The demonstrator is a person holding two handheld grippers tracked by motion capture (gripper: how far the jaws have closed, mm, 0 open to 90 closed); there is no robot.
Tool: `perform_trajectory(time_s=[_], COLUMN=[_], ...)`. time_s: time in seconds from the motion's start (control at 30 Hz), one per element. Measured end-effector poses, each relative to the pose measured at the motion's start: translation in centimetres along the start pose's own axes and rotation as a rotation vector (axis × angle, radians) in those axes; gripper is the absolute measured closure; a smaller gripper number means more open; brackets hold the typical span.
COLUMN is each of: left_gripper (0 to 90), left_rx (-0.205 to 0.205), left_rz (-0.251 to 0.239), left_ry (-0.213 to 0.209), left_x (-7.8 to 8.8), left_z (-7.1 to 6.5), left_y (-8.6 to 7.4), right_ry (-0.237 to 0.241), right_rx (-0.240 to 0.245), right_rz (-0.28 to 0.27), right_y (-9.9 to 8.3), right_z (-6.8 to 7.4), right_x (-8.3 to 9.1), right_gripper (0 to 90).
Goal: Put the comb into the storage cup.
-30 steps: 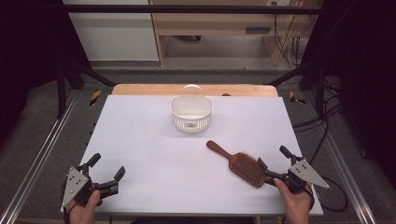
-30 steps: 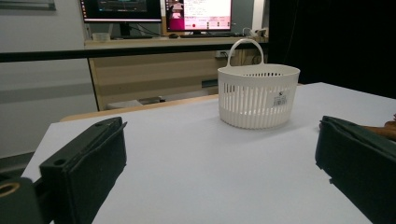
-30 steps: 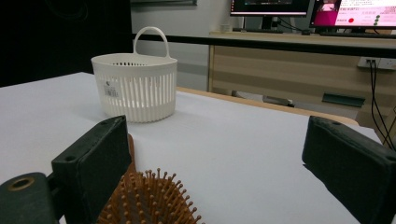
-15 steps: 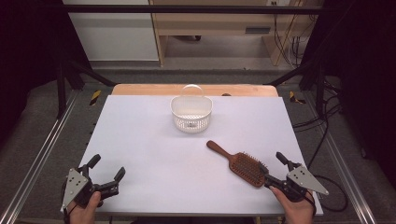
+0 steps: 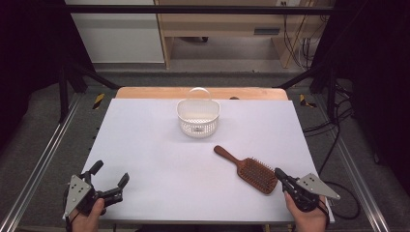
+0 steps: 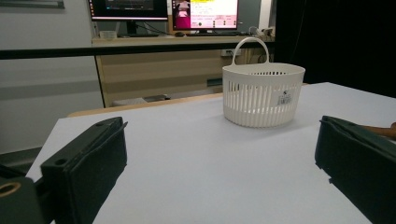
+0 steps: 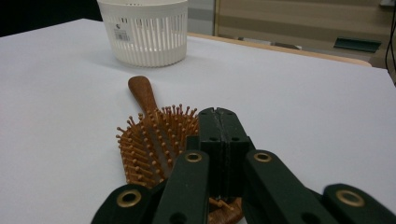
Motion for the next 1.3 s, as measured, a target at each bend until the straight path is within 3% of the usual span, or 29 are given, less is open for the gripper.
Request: perform_trajectory(time_s=[0.27,0.7,1.3], left_gripper=[2.2,2.2,2.3], left_rx=[-0.002,0.004,-0.001], left_rz=[0.001,0.003,0.011], left_ry=[0.004,0.014,0.013], left_x=[0.0,0.0,-0.1], left_z=[0.0,0.1,0.2], left_y=[0.0,-0.1,-0.1], right_ry=[-0.013,-0.027,-0.026], right_rx=[-0.005,-0.064,-0.069], right_rz=[0.039,0.128,0.219], right_y=[-0.4,-1.5,-2.5], right_z=[0.0,0.0,0.3], right_x=[0.3,0.6,0.0], right_gripper=[90.0,90.0,90.0])
Point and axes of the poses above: each handheld gripper's, and its own axes: x roughly backward along the jaws, y roughly out of its top, z roughly to its left, the point moved 2 cm from there along -x, roughly forward along the jaws, and after that the axes turned 3 degrees about z, right-handed, at the moved point
